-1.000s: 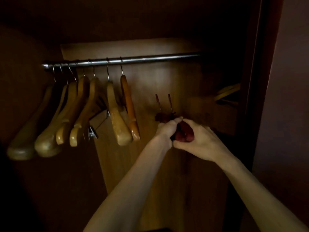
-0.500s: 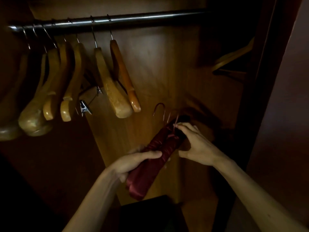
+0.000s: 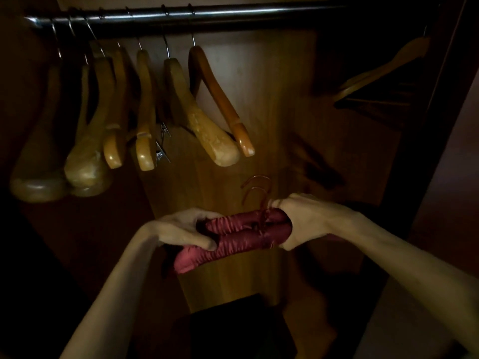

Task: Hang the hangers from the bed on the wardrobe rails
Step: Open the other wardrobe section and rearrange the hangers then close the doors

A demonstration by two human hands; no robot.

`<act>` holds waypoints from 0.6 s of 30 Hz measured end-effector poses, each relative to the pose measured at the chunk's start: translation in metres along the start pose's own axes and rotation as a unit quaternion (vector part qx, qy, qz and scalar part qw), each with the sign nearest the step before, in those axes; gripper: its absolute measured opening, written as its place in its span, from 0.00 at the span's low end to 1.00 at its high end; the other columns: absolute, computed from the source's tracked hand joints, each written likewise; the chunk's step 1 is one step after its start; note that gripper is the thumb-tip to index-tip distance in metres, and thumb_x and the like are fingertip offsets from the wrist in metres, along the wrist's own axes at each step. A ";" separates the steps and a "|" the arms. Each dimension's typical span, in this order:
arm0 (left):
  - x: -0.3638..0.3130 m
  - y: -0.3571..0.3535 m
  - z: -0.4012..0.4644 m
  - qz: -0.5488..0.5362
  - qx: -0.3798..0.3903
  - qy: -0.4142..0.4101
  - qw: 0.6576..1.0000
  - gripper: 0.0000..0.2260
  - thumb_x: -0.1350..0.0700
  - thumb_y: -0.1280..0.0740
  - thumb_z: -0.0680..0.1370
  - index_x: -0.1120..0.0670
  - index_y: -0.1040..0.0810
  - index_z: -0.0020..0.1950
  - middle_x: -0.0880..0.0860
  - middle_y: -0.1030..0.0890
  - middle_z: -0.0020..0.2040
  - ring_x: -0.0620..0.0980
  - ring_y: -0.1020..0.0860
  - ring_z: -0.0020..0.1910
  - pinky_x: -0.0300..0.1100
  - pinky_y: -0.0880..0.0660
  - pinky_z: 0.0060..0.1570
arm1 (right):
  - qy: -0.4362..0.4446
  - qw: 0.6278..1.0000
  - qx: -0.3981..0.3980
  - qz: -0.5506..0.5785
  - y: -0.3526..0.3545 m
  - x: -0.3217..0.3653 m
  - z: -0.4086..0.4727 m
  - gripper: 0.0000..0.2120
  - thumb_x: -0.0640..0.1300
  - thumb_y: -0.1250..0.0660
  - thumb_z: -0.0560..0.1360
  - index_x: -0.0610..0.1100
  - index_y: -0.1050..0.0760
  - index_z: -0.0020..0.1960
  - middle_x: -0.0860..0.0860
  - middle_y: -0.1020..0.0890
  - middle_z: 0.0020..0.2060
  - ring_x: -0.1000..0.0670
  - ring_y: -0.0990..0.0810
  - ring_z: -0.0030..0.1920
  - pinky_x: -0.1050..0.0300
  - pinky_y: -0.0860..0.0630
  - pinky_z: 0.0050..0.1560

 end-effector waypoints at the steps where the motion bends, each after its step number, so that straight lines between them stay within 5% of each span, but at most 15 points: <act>1: -0.002 0.002 0.000 -0.006 -0.003 -0.011 1.000 0.23 0.55 0.22 0.73 0.50 0.21 0.67 0.53 0.18 0.63 0.49 0.20 0.61 0.53 0.23 0.63 | 0.002 1.000 -0.004 -0.010 -0.002 0.000 0.000 0.34 0.54 0.21 0.64 0.48 0.29 0.66 0.46 0.19 0.59 0.44 0.20 0.61 0.50 0.25 0.62; 4: -0.007 0.014 -0.007 0.013 -0.160 -0.016 0.987 0.24 0.54 0.24 0.74 0.45 0.25 0.69 0.41 0.26 0.63 0.38 0.26 0.58 0.36 0.26 0.60 | 0.010 0.998 0.032 -0.052 -0.006 -0.002 0.002 0.33 0.58 0.23 0.65 0.50 0.28 0.66 0.49 0.20 0.57 0.47 0.22 0.58 0.49 0.26 0.60; 7: -0.011 0.004 -0.036 -0.060 -0.439 0.005 0.897 0.08 0.54 0.28 0.78 0.45 0.22 0.56 0.40 0.23 0.52 0.37 0.22 0.47 0.23 0.26 0.34 | -0.017 0.998 -0.027 -0.056 -0.002 -0.003 -0.004 0.23 0.57 0.24 0.63 0.52 0.27 0.53 0.57 0.19 0.44 0.56 0.20 0.41 0.61 0.27 0.42; 9: -0.018 -0.033 -0.025 -0.104 -0.384 0.047 0.916 0.07 0.45 0.31 0.79 0.45 0.18 0.51 0.38 0.19 0.45 0.36 0.20 0.41 0.29 0.25 0.31 | -0.060 0.994 -0.092 -0.026 0.000 -0.002 -0.013 0.20 0.56 0.25 0.62 0.51 0.28 0.49 0.57 0.20 0.36 0.57 0.21 0.33 0.63 0.30 0.35; 11: -0.034 -0.083 0.000 -0.215 -0.201 0.053 0.954 0.20 0.33 0.36 0.77 0.46 0.17 0.54 0.41 0.16 0.47 0.40 0.18 0.44 0.34 0.24 0.37 | -0.092 0.987 -0.134 -0.008 -0.002 -0.001 -0.024 0.22 0.57 0.26 0.65 0.49 0.29 0.52 0.57 0.20 0.37 0.54 0.21 0.35 0.60 0.29 0.36; 13: -0.061 -0.111 0.010 -0.322 -0.101 0.029 0.941 0.24 0.31 0.38 0.77 0.48 0.16 0.53 0.46 0.13 0.46 0.42 0.16 0.43 0.34 0.22 0.36 | -0.107 0.983 -0.151 -0.002 -0.002 0.000 -0.033 0.23 0.58 0.29 0.67 0.48 0.30 0.55 0.55 0.20 0.39 0.50 0.19 0.38 0.56 0.25 0.38; 15: -0.078 -0.115 0.014 -0.352 -0.100 0.010 0.931 0.21 0.33 0.38 0.78 0.48 0.16 0.51 0.46 0.14 0.39 0.41 0.17 0.36 0.31 0.24 0.33 | -0.108 0.983 -0.146 0.018 0.000 -0.002 -0.044 0.25 0.61 0.30 0.68 0.49 0.31 0.57 0.55 0.20 0.41 0.50 0.17 0.41 0.55 0.22 0.40; 18: -0.092 -0.118 0.015 -0.371 -0.107 0.016 0.922 0.18 0.34 0.34 0.77 0.47 0.17 0.48 0.42 0.17 0.33 0.38 0.22 0.30 0.30 0.26 0.29 | -0.053 0.987 -0.086 0.128 0.007 -0.002 -0.061 0.28 0.67 0.29 0.67 0.59 0.32 0.62 0.64 0.22 0.49 0.62 0.18 0.46 0.67 0.25 0.41</act>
Point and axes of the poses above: each hand's wrist, its own z-axis towards the middle knuckle, its own y-axis out of the back of the hand, x = y × z, the point moved 8 cm from there along z, towards the middle knuckle
